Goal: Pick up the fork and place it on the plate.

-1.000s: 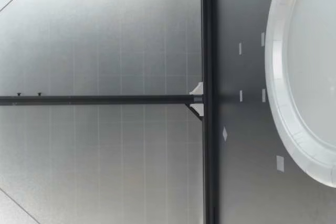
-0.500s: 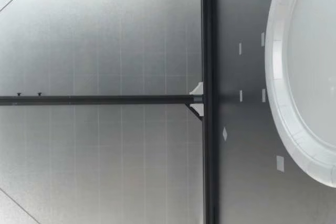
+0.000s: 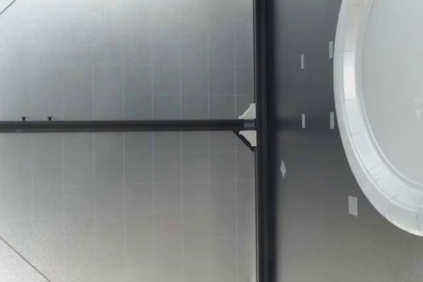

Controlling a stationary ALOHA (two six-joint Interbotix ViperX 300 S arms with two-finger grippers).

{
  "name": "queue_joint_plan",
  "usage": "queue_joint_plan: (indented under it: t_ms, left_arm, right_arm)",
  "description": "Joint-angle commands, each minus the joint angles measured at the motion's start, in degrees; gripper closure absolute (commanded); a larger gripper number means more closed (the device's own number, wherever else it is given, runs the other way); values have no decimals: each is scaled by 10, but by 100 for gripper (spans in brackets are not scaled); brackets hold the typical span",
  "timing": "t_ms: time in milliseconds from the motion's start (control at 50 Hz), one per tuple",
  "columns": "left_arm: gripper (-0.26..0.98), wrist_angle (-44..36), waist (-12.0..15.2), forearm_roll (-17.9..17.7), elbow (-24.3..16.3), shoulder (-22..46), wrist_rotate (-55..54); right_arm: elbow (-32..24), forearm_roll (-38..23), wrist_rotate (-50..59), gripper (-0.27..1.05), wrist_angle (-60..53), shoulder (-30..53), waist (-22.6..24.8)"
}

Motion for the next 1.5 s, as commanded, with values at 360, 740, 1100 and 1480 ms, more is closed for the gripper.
queue_joint_plan:
  t_ms: [360, 740, 1100, 1480]
  left_arm:
    - [52, 8, -1, -1, -14, -18, 5]
    - [70, -4, 2, -1, -72, -105, -30]
    - [70, -234, 45, -8, -63, -144, -279]
    - [70, -558, 52, -30, -4, -123, -776]
  right_arm:
    - [-4, 2, 3, 18, -6, 1, -3]
    - [-18, 0, 5, 23, -36, 18, -3]
    - [-115, -21, -79, 24, -43, 108, -2]
    - [-114, -174, -321, 10, -152, 125, -18]
